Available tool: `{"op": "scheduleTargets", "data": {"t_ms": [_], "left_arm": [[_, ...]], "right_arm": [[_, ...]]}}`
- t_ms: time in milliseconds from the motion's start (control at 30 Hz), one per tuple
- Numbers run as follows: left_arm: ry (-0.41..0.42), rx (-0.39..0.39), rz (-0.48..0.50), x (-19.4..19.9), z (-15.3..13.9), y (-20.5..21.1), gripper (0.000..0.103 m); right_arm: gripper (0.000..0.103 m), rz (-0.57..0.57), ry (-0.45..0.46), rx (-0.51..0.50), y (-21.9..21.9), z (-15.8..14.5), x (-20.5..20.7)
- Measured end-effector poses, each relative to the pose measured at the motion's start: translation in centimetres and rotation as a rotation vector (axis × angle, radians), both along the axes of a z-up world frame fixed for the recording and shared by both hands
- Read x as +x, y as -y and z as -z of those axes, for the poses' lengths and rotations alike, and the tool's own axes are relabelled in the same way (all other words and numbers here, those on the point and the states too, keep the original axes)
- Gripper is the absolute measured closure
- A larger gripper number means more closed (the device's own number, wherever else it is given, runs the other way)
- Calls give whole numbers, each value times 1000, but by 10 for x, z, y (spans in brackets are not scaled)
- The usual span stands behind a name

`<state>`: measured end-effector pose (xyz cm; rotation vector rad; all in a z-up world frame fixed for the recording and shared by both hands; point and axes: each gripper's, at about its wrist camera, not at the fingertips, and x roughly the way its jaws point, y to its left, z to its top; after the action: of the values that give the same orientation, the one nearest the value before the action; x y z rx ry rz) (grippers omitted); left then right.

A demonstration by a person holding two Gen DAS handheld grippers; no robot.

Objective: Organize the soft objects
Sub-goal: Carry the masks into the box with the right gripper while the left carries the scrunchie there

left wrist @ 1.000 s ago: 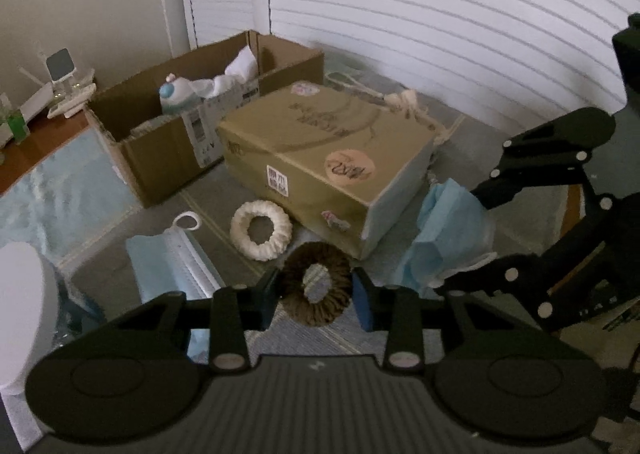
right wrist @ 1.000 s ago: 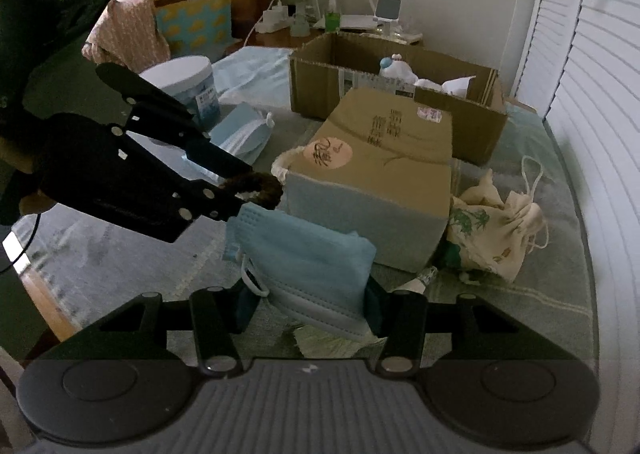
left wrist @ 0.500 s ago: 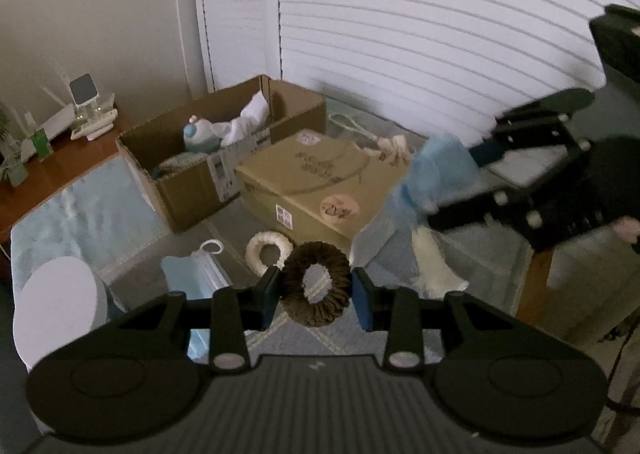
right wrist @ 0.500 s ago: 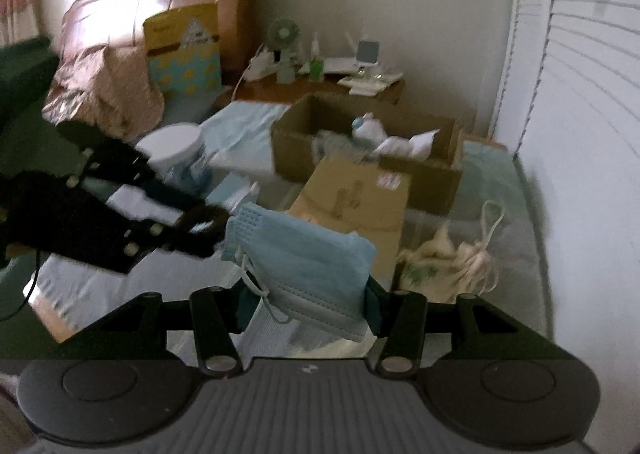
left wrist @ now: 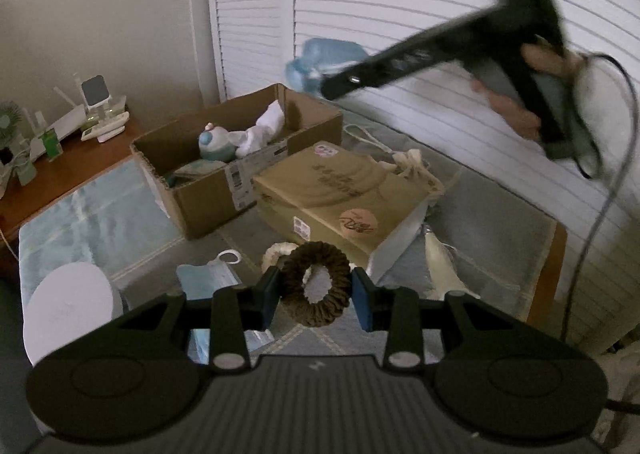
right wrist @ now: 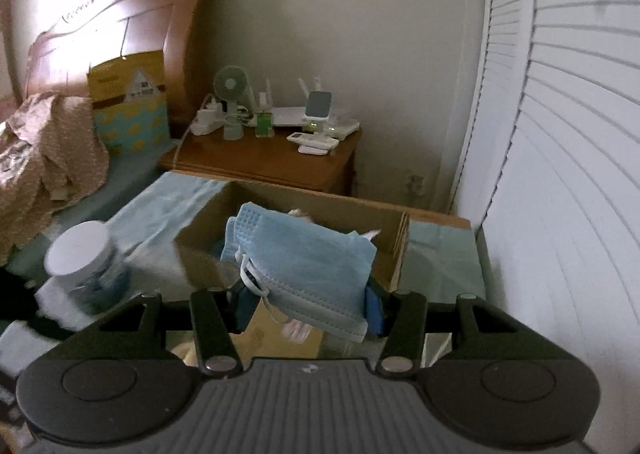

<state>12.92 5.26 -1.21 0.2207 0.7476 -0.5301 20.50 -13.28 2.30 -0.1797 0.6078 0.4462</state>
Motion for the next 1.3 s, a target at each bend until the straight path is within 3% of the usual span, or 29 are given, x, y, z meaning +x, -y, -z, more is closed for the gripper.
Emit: {"op": "scheduleTargets", "data": {"t_ms": [167, 367, 433, 500, 567, 833, 1300], "left_arm": [[-1, -2, -24, 5, 1, -3, 66], [-5, -1, -41, 12, 4, -6, 66], [-8, 0, -42, 13, 4, -7, 66], [-11, 3, -43, 15, 4, -7, 66], [-10, 3, -44, 16, 5, -7, 66], [0, 0, -33, 22, 1, -3, 66], [51, 5, -37, 48, -19, 6, 66]], "right_arm": [[45, 2, -34, -38, -6, 8, 48], [44, -1, -80, -107, -13, 27, 79], [36, 8, -79, -131, -15, 32, 82], [12, 7, -79, -144, -14, 36, 81], [2, 14, -67, -126, -11, 36, 76], [0, 51, -54, -73, -1, 33, 55], [0, 130, -69, -37, 3, 33, -25]]}}
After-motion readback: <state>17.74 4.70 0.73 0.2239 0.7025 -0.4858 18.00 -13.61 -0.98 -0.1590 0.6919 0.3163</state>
